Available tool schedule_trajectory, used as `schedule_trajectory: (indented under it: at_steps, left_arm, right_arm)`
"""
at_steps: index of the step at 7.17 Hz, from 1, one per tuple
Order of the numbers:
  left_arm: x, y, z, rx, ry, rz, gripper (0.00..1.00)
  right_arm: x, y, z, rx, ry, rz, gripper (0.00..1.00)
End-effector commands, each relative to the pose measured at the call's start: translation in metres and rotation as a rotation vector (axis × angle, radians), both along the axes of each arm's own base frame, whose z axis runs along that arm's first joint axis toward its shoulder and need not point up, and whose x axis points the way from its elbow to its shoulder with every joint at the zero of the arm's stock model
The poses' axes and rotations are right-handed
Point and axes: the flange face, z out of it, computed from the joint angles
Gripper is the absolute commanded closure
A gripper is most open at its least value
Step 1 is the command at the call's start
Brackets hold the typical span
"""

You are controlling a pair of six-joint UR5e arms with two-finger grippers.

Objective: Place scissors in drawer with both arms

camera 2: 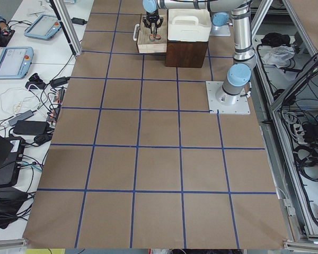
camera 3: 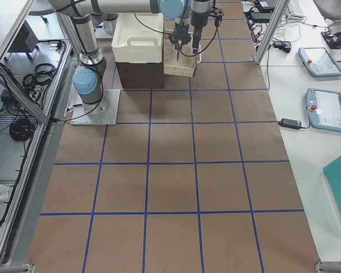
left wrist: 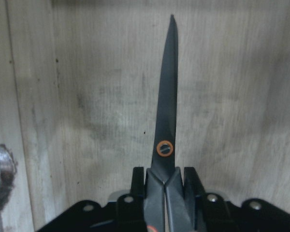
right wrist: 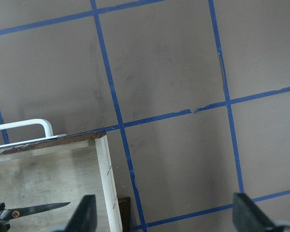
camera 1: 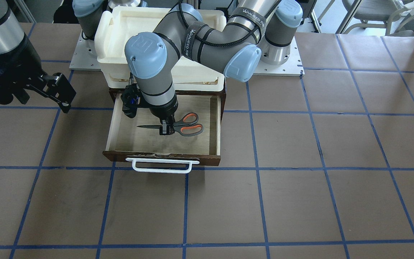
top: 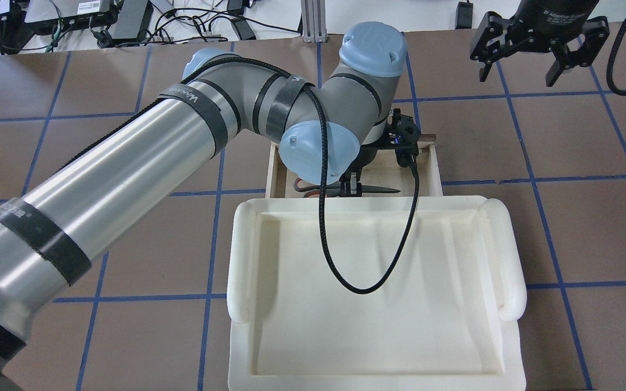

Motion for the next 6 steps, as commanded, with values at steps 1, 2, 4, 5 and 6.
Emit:
schedule_trajectory:
  at_steps: [1,2,4,5,6]
  left_arm:
    - [0.000,0.002,0.000,0.012,0.000,0.001,0.59]
    - [0.000,0.002,-0.006,0.023,-0.003,0.003,0.52]
    - [-0.006,0.006,-0.002,0.052,0.062,0.008,0.38]
    - [-0.006,0.007,0.003,0.051,0.073,0.004,0.38]
    - [-0.002,0.008,0.015,0.034,0.082,0.001,0.37]
  right_arm:
    - [0.000,0.001,0.000,0.001,0.003,0.006,0.00]
    - [0.000,0.001,0.000,0.002,0.002,0.006,0.00]
    - [0.002,0.002,0.000,0.005,-0.008,0.007,0.00]
    - [0.003,0.005,0.003,0.005,-0.008,0.015,0.00]
    - [0.003,0.005,0.003,0.007,-0.007,0.017,0.00]
